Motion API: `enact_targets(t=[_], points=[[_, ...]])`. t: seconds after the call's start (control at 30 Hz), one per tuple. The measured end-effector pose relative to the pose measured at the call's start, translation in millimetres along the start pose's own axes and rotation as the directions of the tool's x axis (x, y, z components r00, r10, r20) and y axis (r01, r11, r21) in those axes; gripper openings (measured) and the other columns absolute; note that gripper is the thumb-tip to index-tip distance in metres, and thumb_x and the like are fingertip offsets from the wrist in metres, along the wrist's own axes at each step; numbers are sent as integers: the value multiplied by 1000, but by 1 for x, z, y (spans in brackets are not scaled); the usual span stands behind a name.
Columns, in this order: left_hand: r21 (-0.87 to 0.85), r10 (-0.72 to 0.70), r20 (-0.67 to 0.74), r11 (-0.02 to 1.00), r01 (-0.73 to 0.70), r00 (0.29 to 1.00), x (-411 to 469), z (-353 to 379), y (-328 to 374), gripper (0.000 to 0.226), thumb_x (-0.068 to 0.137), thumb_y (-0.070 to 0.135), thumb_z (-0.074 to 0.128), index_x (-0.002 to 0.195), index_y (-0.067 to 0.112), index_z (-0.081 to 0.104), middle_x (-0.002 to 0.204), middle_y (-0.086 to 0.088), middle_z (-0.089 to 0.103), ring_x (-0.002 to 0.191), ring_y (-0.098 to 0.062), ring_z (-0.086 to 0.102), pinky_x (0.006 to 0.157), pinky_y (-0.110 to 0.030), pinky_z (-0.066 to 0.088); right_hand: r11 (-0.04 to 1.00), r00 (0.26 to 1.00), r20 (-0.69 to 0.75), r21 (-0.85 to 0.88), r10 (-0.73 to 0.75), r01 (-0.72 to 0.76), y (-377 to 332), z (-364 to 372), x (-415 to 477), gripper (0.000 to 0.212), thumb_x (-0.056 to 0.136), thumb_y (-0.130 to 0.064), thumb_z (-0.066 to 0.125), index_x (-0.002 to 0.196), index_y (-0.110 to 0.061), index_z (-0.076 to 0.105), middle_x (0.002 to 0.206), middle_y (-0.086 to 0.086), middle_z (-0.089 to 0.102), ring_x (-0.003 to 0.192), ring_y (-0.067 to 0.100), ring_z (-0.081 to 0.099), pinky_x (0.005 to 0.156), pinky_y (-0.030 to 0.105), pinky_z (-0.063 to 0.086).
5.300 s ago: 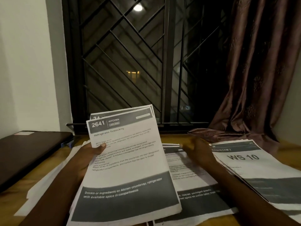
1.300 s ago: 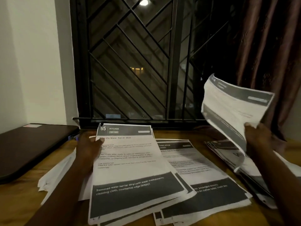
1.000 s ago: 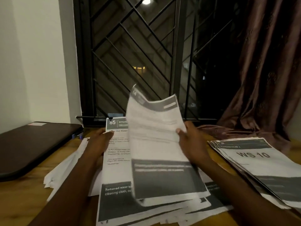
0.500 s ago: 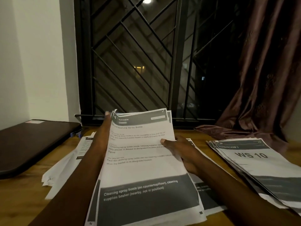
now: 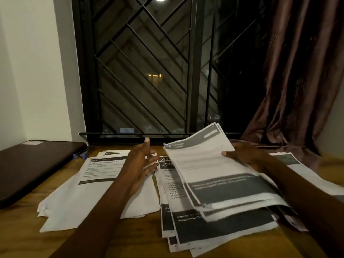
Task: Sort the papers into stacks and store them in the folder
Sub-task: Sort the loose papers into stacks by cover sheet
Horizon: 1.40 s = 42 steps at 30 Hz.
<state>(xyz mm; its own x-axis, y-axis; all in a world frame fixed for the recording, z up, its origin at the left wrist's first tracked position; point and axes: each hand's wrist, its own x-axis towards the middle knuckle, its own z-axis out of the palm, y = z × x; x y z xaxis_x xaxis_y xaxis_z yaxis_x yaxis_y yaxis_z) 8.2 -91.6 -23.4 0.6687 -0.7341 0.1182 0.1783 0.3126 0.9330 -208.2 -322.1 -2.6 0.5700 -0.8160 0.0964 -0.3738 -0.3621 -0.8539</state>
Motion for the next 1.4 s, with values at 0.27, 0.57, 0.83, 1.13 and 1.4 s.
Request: enact_targets(t=[0.27, 0.57, 0.83, 1.13, 1.4], points=[[509, 97, 115, 849, -142, 989, -4, 8, -27, 40, 92, 41, 59, 128, 24, 50, 130, 6, 54, 102, -10, 57, 64, -12, 48, 887, 979, 54, -415, -196, 201, 17, 46, -2, 35, 76, -34, 72, 107, -20, 62, 106, 0, 66, 96, 22, 64, 68, 20, 50], [773, 186, 187, 578, -262, 965, -7, 19, -46, 47, 87, 37, 69, 129, 25, 50, 139, 1, 46, 120, -12, 45, 93, -25, 34, 895, 998, -58, -446, -18, -10, 21, 40, 5, 75, 71, -68, 61, 116, -7, 58, 113, 7, 64, 100, 23, 60, 84, 32, 48], [753, 176, 161, 615, -236, 971, -7, 25, -48, 39, 87, 39, 68, 122, 27, 54, 139, 4, 45, 116, -10, 43, 93, -24, 32, 984, 945, 279, -101, 169, -146, 14, 30, -15, 41, 85, -20, 71, 123, -12, 61, 121, 2, 66, 111, 25, 63, 103, 39, 45], [597, -15, 264, 788, -151, 964, -20, 28, -44, 54, 85, 49, 64, 134, 34, 44, 137, 14, 50, 119, -11, 56, 101, -37, 49, 986, 998, -47, -166, -32, 23, 18, -7, -15, 45, 90, -10, 63, 132, -6, 50, 129, 7, 57, 112, 27, 55, 95, 31, 42], [728, -54, 430, 611, -310, 901, -36, 44, -44, 67, 96, 45, 51, 152, 36, 14, 148, 22, 27, 137, -3, 29, 100, -12, 25, 829, 974, -204, -559, -98, -34, 17, 21, -12, 63, 77, -18, 76, 132, -7, 48, 129, 14, 55, 120, 31, 51, 91, 32, 42]])
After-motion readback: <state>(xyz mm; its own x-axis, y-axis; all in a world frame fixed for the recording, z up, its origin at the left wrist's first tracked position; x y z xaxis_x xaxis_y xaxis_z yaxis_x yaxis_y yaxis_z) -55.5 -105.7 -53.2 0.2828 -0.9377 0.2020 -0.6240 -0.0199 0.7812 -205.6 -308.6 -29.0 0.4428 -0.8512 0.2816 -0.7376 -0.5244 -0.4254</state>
